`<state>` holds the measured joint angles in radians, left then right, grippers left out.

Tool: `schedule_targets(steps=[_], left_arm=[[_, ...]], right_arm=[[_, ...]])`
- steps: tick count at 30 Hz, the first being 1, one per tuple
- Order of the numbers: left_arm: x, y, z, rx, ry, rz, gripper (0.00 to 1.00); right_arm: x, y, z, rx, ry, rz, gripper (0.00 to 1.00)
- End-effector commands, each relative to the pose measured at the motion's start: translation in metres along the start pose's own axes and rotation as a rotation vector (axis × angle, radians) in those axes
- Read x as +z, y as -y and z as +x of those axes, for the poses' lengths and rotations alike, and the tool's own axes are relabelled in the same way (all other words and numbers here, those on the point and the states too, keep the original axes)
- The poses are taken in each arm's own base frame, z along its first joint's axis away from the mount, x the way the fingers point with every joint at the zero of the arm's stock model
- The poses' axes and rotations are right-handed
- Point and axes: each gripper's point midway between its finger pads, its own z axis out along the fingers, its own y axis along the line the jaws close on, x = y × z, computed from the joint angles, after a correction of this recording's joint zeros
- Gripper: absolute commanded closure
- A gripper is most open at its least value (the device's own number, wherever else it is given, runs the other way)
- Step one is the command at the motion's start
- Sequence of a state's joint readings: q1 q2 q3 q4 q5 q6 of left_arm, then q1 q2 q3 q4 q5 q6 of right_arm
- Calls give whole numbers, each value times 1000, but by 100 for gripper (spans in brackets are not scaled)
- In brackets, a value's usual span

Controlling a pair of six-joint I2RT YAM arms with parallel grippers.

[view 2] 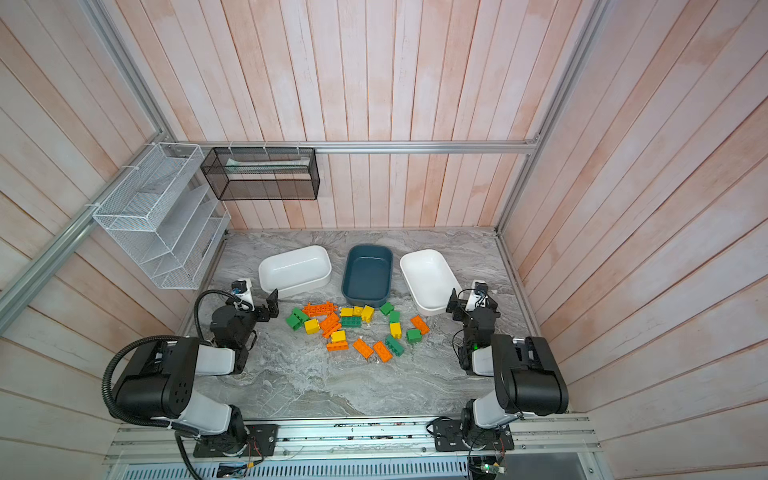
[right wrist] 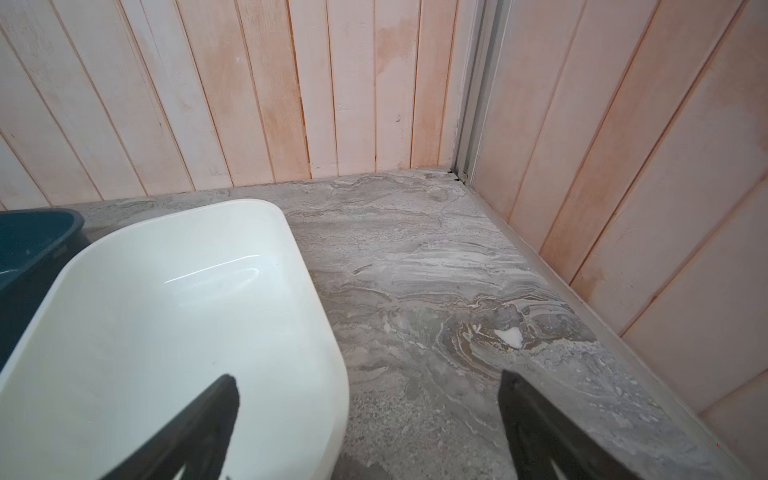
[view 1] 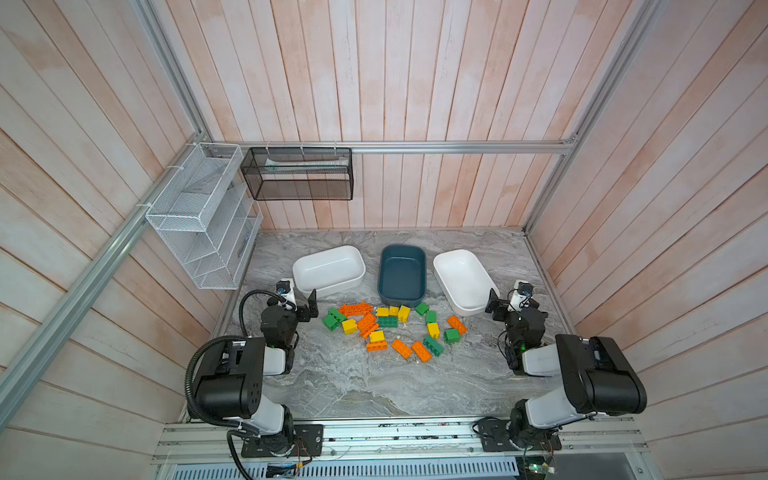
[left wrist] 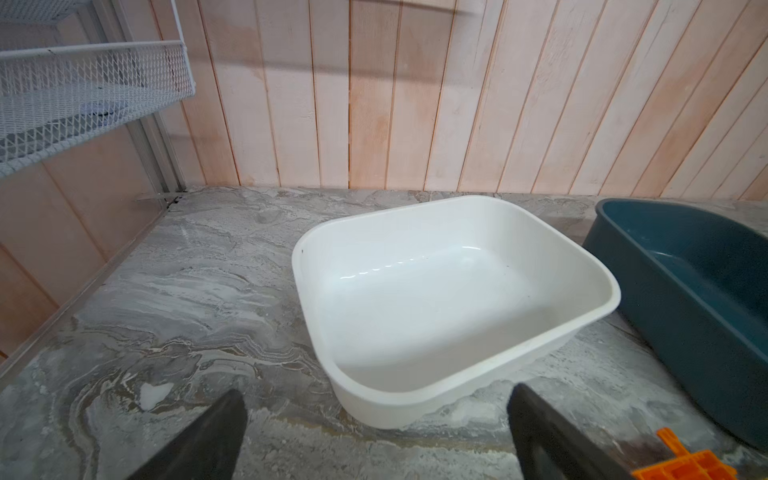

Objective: Sort the legos into containers by color

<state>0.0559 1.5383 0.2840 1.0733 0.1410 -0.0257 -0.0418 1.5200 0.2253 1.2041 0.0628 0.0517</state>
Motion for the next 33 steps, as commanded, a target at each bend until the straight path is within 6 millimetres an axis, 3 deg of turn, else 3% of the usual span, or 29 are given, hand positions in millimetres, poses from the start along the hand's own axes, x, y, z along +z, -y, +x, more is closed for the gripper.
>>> schedule_targets(steps=[1, 22, 28, 33], left_arm=[[2, -1, -9, 21, 29, -12, 0], [0, -1, -10, 20, 39, -6, 0], [-3, -1, -28, 25, 33, -26, 0], [-16, 1, -62, 20, 60, -36, 0]], right_arm=[[3, 0, -8, -6, 22, 7, 2], [2, 0, -9, 0, 26, 5, 2], [-3, -4, -28, 5, 52, -15, 2], [-16, -14, -55, 4, 73, -72, 2]])
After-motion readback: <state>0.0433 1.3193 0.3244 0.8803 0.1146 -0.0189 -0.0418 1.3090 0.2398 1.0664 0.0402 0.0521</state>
